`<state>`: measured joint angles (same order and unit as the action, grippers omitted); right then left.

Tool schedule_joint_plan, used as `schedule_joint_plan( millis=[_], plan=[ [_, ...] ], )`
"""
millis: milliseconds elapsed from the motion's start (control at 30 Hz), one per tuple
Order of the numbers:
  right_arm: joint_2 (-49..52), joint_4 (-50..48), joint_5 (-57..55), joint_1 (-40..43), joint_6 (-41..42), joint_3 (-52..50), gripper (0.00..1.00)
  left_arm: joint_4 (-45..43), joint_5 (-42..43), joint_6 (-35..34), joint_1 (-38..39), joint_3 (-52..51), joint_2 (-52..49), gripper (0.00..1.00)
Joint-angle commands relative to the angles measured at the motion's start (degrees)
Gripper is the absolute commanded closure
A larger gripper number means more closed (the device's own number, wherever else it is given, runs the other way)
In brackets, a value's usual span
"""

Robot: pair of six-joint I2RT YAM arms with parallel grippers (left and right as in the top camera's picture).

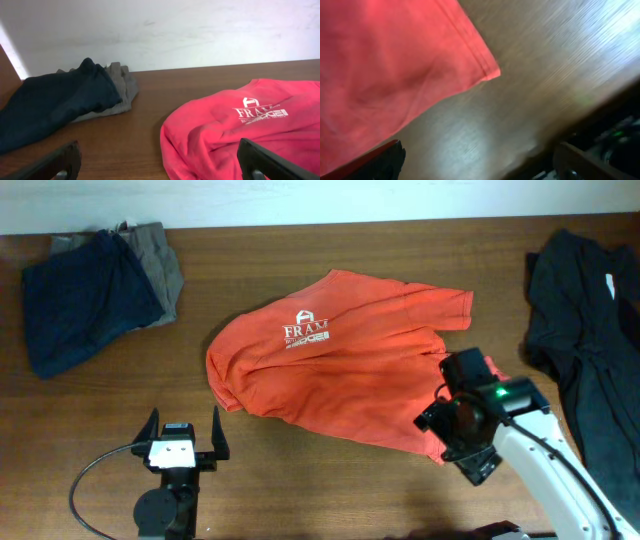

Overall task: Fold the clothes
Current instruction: 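Move the right gripper to the T-shirt's lower right hem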

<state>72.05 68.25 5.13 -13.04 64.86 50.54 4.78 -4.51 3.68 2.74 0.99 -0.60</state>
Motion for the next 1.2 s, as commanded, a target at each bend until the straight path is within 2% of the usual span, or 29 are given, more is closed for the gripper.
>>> schedule_joint_plan(
  millis=[0, 167, 333, 733, 900, 1033, 1067, 1167],
  plan=[
    [0.11, -3.52, 3.28, 0.31, 2.1, -5.97, 0.01, 0.0, 0.63, 0.72, -0.28, -0.31, 0.24, 0.01],
    [0.39, -9.9, 2.29, 0.33, 2.43, -10.86, 0.01, 0.0, 0.63, 0.72, -0.28, -0.31, 0.26, 0.01],
    [2.8, -12.81, -1.01, 0.37, 9.7, -14.29, 0.02, 0.0, 0.63, 0.72, -0.28, -0.31, 0.24, 0.01],
    [8.81, -21.16, -3.32, 0.37, 24.63, -14.4, 0.02, 0.0, 0.63, 0.72, -0.28, -0.31, 0.24, 0.01],
    [12.2, -21.31, -4.76, 0.37, 28.7, -14.45, 0.02, 0.0, 0.63, 0.74, -0.28, -0.31, 0.26, 0.01],
    [13.25, -22.58, -5.97, 0.37, 28.7, -14.45, 0.02, 0.0, 0.63, 0.72, -0.28, -0.31, 0.26, 0.01],
    [13.25, -22.77, -6.05, 0.39, 28.72, -14.45, 0.04, 0.0, 0.63, 0.72, -0.28, -0.31, 0.24, 0.01],
    [13.25, -22.84, -6.64, 1.66, 28.68, -14.45, 0.19, 0.0, 0.63, 0.72, -0.28, -0.31, 0.26, 0.01]
  ],
)
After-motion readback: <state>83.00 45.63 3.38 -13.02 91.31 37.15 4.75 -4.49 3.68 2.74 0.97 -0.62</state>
